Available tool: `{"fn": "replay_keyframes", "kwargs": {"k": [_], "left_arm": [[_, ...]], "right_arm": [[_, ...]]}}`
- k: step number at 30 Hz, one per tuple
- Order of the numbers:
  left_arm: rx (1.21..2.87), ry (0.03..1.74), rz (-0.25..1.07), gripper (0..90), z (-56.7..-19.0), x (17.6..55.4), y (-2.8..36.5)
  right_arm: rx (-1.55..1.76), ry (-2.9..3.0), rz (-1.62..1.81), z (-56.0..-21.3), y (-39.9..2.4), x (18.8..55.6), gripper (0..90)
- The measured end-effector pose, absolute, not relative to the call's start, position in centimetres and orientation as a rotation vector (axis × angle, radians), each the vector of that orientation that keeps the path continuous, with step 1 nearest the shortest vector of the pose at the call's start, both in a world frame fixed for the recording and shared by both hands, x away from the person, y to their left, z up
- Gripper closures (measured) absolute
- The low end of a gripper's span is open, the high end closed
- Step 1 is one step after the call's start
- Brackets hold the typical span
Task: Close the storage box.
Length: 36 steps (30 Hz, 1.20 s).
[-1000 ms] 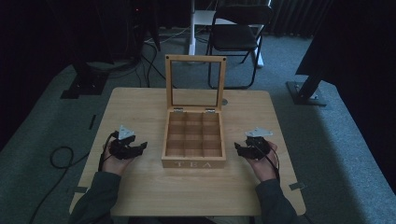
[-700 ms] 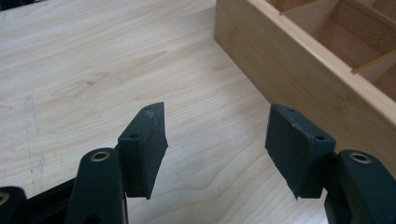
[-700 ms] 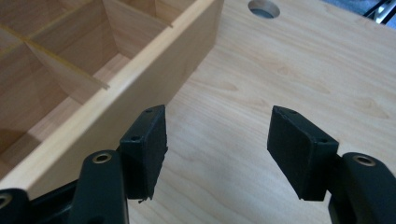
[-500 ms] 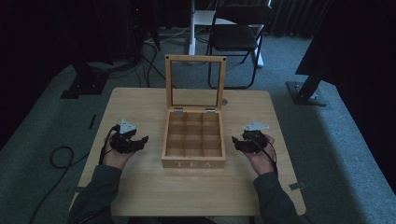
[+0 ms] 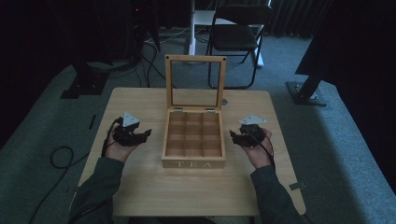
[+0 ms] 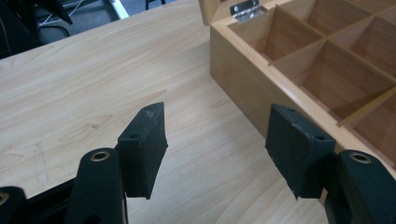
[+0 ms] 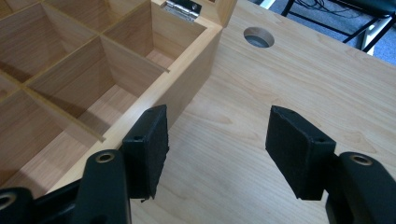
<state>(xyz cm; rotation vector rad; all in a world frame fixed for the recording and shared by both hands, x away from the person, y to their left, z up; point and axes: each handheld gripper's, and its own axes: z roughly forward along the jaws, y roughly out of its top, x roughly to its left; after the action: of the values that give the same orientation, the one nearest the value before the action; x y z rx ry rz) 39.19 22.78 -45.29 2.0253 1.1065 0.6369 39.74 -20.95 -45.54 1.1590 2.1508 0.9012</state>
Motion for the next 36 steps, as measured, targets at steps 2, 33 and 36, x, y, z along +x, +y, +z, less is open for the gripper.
{"fn": "replay_keyframes", "kwargs": {"k": [2, 33, 36], "left_arm": [[2.025, 1.103, 0.635, 38.3, -45.1, 39.5, 22.6], [2.007, 1.096, 0.682, 35.0, -43.4, 42.2, 21.4], [2.007, 1.094, 0.686, 35.0, -43.2, 42.5, 21.3]], "right_arm": [[1.151, 2.153, 0.892, -45.5, -20.8, 40.0, 38.7], [1.135, 2.127, 0.979, -43.4, -19.3, 43.1, 38.4], [1.139, 2.124, 0.985, -43.4, -19.4, 43.4, 39.5]]}}
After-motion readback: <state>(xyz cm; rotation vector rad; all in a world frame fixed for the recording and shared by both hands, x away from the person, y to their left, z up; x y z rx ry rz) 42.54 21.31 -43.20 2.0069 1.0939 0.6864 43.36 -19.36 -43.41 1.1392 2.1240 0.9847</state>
